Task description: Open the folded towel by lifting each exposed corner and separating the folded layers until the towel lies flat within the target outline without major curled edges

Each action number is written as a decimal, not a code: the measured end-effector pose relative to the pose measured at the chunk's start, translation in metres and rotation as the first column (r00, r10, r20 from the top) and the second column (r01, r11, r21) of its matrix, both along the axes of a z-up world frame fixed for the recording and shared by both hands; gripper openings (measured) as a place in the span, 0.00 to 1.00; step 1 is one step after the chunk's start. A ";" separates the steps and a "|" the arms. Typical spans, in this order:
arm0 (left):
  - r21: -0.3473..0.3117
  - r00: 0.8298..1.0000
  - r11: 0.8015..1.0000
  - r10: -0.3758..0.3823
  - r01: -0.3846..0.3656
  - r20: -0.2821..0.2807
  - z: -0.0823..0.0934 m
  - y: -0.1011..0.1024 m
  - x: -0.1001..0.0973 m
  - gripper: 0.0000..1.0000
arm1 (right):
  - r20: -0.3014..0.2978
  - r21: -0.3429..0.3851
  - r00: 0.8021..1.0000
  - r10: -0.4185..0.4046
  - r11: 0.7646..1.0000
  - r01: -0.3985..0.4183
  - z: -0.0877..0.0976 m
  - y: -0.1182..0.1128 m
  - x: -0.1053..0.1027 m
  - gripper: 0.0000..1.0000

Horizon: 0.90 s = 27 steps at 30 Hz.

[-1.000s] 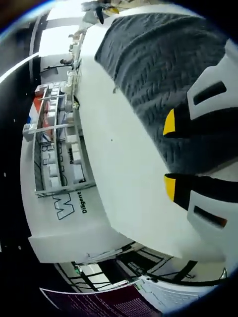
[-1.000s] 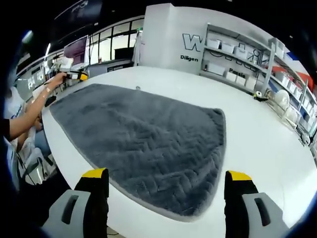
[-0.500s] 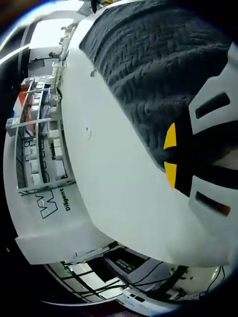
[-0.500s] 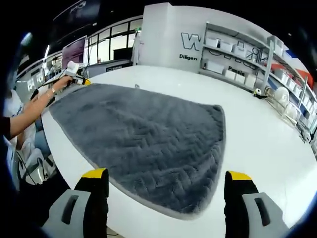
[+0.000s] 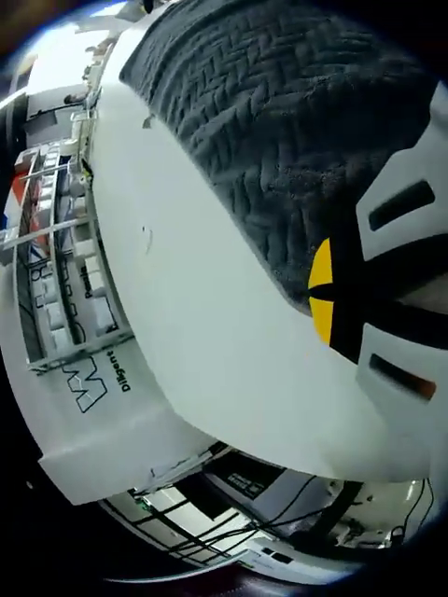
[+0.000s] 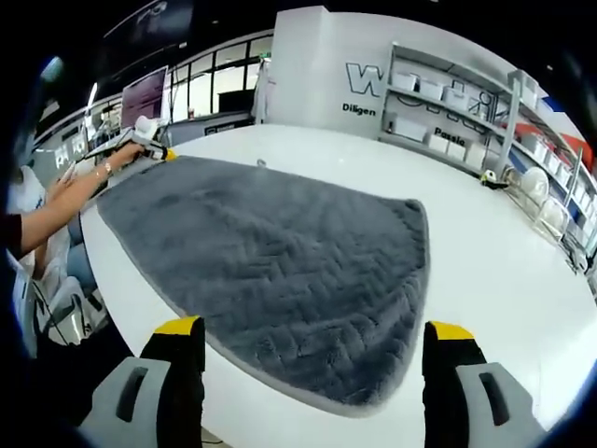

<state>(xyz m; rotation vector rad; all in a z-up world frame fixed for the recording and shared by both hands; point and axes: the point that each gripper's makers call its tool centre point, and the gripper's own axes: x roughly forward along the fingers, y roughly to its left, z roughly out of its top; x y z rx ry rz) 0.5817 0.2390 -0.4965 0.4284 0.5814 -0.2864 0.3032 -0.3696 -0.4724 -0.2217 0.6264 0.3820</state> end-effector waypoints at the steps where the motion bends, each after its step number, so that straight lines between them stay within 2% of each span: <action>1: 0.009 1.000 1.000 0.004 -0.004 0.002 0.000 0.002 0.000 0.01 | 0.001 0.001 1.000 -0.002 1.000 0.002 0.000 0.000 0.000 0.99; 3: 0.036 1.000 0.999 0.010 -0.011 0.010 0.000 0.005 0.002 0.01 | 0.001 0.003 1.000 -0.006 1.000 0.006 0.000 -0.002 -0.001 0.99; 9: 0.053 1.000 0.999 0.003 -0.005 0.020 0.001 0.005 0.001 0.02 | 0.000 0.006 1.000 -0.014 1.000 0.014 -0.001 -0.006 -0.004 0.99; 12: 0.005 0.998 1.000 0.002 -0.002 0.058 0.008 0.002 0.001 0.18 | 0.011 0.014 1.000 -0.003 1.000 0.003 0.001 -0.004 -0.003 0.99; 14: 0.003 0.998 1.000 0.006 -0.006 0.069 0.014 0.005 -0.002 0.30 | 0.028 0.034 1.000 0.008 0.999 -0.009 0.004 0.000 -0.002 0.99; 16: -0.083 0.996 0.996 -0.006 0.013 0.092 0.024 -0.004 -0.008 0.34 | 0.028 0.043 1.000 0.013 0.999 -0.015 0.005 0.003 -0.003 0.99; 18: -0.127 0.994 0.992 -0.010 0.024 0.113 0.035 -0.010 -0.015 0.35 | 0.025 0.034 1.000 0.012 0.999 -0.012 0.005 0.003 -0.002 0.99; 20: -0.149 0.992 0.987 -0.039 0.057 0.123 0.046 -0.020 -0.028 0.41 | 0.025 0.030 1.000 0.013 0.999 -0.013 0.005 0.004 -0.001 0.99; 23: -0.194 0.987 0.977 -0.066 0.095 0.147 0.060 -0.037 -0.048 0.59 | 0.039 0.043 0.999 0.022 0.999 -0.023 0.009 0.009 0.001 0.99; 25: -0.200 0.980 0.970 -0.108 0.141 0.167 0.069 -0.051 -0.069 0.74 | 0.039 0.056 0.999 0.026 0.998 -0.028 0.010 0.013 0.000 0.99; 27: -0.189 0.974 0.968 -0.131 0.166 0.187 0.076 -0.058 -0.086 0.82 | 0.042 0.048 0.999 0.029 0.998 -0.031 0.010 0.015 0.001 0.99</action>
